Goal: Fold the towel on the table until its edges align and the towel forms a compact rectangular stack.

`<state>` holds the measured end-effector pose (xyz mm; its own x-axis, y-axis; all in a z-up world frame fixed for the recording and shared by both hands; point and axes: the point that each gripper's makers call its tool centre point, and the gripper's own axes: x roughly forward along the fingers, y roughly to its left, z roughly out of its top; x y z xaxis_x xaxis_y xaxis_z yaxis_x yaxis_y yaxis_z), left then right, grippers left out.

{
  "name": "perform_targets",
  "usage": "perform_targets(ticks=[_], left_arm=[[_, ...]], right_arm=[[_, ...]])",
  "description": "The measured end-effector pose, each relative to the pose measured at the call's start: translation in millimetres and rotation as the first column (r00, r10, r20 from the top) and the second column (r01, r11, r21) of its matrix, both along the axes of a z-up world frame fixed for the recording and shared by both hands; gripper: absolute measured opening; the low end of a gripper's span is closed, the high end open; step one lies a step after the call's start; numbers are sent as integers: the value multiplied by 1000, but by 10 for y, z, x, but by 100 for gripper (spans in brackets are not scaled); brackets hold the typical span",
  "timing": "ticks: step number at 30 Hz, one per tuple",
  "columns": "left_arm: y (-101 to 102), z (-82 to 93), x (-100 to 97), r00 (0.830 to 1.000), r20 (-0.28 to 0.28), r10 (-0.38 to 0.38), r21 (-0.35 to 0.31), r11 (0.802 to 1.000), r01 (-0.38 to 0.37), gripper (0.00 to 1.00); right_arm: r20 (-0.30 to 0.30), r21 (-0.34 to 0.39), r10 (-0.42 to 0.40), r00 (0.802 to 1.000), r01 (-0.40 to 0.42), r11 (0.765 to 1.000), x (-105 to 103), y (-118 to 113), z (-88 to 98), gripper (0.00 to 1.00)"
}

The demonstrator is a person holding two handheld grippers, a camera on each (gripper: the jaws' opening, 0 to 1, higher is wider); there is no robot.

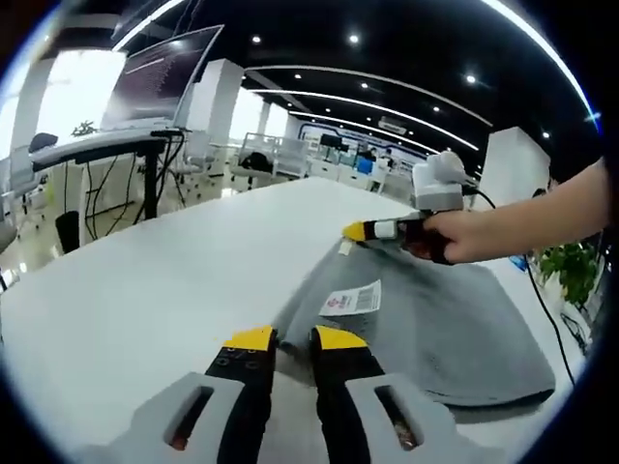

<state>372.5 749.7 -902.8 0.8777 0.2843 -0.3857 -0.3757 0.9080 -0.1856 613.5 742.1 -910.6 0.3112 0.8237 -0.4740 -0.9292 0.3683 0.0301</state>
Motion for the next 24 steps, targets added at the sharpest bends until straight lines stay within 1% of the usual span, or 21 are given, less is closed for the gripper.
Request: perform_targets(ticks=[2,5,7,9,12,17,19,21,23,24], left_arm=[[10,19,19,1000,-4,-9,16,1000,9,23],[-3,95,46,1000,7,-25,33,999,24,25],[-52,147,77,998,10,-55,50,997,54,26],[-109,173,96,997,2,-79,55,995,79,29],[-198,200,122,994,3,-108,47,993,108,36],[-333,254,154,987,-7,-161,52,986,161,44],[-372,257,165,984,-9,-176,45,983,176,48],[-424,258,171,981,-19,-195,42,980,195,53],[-464,262,172,978,-23,-208,41,977,209,56],[-498,268,170,975,-27,-222,45,974,223,57]], right_arm=[[0,-3,-4,1000,4,1000,8,-44,23,20],[3,-4,-7,1000,7,1000,23,-120,62,22],[-4,-1,-13,1000,13,1000,36,-172,68,23],[-11,-7,-18,1000,18,1000,-8,-258,93,25],[-10,-17,-24,1000,24,1000,-5,-343,134,28],[-19,-23,-21,1000,20,1000,-9,-462,226,31],[-22,-26,-21,1000,20,999,15,-481,220,33],[-25,-36,-21,999,21,999,12,-572,249,34],[-27,-51,-23,999,22,998,20,-651,252,34],[-28,-57,-23,999,21,998,55,-656,237,34]])
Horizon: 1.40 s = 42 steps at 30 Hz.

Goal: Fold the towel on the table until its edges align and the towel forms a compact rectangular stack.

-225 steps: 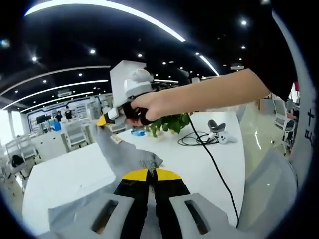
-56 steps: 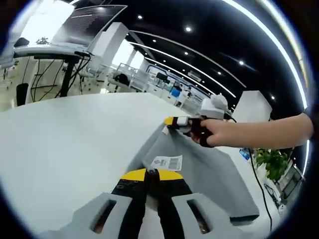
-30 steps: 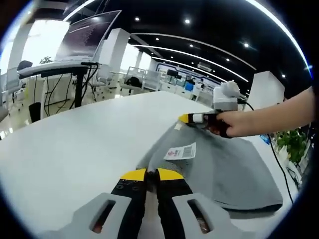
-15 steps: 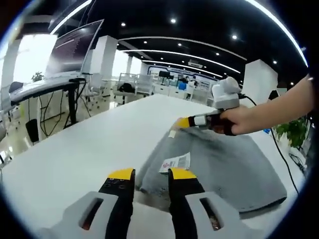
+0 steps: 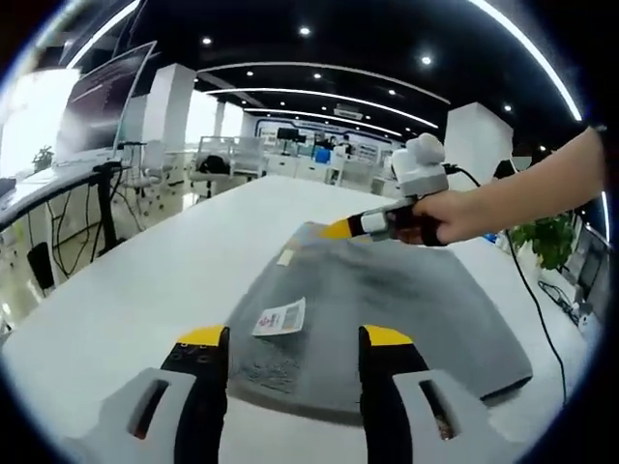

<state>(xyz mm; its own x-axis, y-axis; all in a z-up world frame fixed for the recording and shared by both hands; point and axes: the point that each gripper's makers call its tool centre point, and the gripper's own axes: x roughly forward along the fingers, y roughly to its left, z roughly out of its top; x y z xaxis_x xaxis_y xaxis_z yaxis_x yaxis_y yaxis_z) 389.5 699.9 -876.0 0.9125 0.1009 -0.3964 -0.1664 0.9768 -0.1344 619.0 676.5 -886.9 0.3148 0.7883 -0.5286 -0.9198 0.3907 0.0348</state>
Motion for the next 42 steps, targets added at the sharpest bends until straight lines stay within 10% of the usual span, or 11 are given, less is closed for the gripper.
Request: perform_targets(ticks=[23,42], left_arm=[[-994,367,133,958,-26,-287,128,949,288,66],[-1950,281,-46,860,-96,-501,87,857,508,67]], right_arm=[[61,-82,-8,998,13,997,159,-854,314,35],[27,-130,-96,995,99,987,209,-1797,264,35]])
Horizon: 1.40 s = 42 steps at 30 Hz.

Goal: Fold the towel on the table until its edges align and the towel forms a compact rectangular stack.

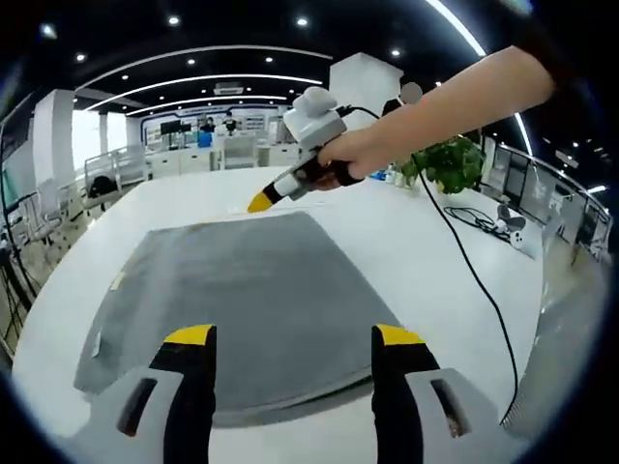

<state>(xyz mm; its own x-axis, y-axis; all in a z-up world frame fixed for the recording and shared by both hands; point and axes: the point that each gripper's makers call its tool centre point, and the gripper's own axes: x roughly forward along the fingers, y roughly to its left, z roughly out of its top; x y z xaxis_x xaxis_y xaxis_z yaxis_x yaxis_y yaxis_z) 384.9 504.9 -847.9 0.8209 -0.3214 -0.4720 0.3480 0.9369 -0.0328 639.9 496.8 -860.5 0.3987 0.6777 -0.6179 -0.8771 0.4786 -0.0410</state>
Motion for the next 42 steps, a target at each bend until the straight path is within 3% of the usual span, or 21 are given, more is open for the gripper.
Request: perform_targets(ticks=[8,20,26,37,39,42], left_arm=[[-289,-41,4,995,-17,-99,8,995,100,64],[-635,-175,-90,973,-63,-222,4,975,222,48],[-784,-235,-147,964,-79,-254,-60,966,250,34],[-979,-415,-284,933,-135,-333,-38,943,331,23],[-1020,-481,-335,918,-168,-358,-48,933,355,22],[-1032,-532,-341,915,-178,-361,-27,932,362,22]], right_arm=[[-15,-4,-44,999,44,999,39,-244,-29,35],[-59,6,-113,992,114,994,74,-539,-173,34],[-81,3,-145,986,145,989,115,-670,-268,34],[-91,-11,-203,975,203,979,141,-865,-358,32],[-91,-9,-231,969,231,973,177,-921,-374,31],[-103,-13,-257,961,257,966,182,-980,-405,31]])
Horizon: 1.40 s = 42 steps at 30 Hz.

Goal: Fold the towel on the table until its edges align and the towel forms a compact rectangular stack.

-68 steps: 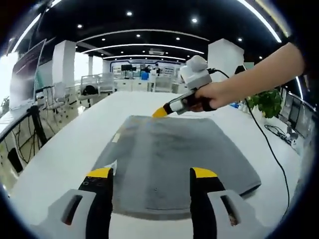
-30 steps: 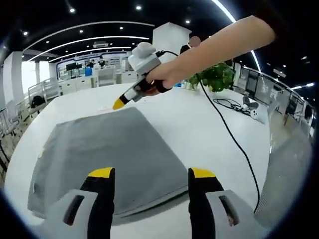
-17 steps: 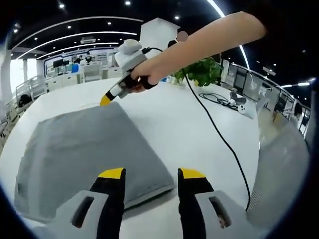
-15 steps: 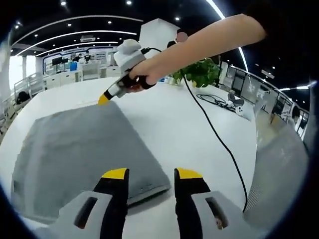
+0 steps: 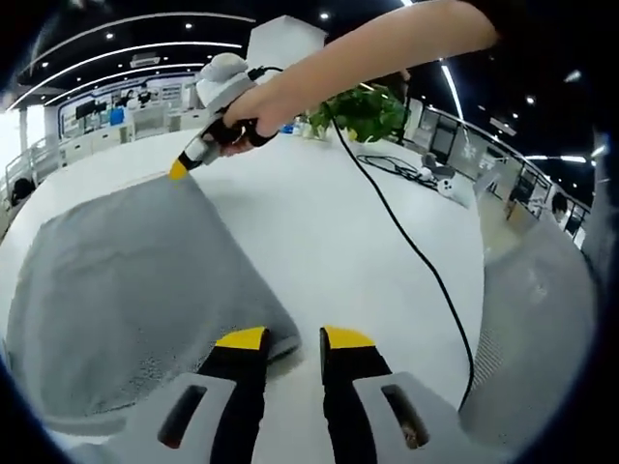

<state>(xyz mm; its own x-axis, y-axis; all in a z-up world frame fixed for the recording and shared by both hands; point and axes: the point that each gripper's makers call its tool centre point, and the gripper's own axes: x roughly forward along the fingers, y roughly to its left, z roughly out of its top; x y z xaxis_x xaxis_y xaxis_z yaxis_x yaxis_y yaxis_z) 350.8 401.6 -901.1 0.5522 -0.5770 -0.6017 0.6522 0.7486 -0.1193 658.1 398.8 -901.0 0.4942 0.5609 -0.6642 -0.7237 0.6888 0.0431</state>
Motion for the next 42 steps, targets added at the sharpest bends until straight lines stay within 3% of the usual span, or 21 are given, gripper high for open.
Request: perform_targets(ticks=[7,10,13,17,30,37,42], left_arm=[[-16,-124,-18,999,1,-38,51,998,38,21],[0,-131,8,999,19,-44,79,996,42,17],[11,-134,30,998,28,-50,114,992,47,13],[-49,-142,43,994,43,-101,149,984,94,11],[-314,-147,63,984,26,-178,139,975,173,4],[-592,-148,6,963,30,-267,144,955,260,4],[-743,-147,-25,956,27,-292,133,949,286,4]], right_arm=[[-29,-2,-27,999,27,1000,17,-54,-129,26],[-32,7,-3,999,3,1000,-25,-1,-155,16],[0,-8,25,1000,-25,1000,-10,25,-163,13],[-3,2,44,999,-44,999,-22,55,-163,7],[-30,42,42,999,-41,998,33,-29,-194,4],[-33,32,54,998,-53,998,-38,-160,-173,4],[-32,19,50,998,-50,999,-86,-331,-165,4]])
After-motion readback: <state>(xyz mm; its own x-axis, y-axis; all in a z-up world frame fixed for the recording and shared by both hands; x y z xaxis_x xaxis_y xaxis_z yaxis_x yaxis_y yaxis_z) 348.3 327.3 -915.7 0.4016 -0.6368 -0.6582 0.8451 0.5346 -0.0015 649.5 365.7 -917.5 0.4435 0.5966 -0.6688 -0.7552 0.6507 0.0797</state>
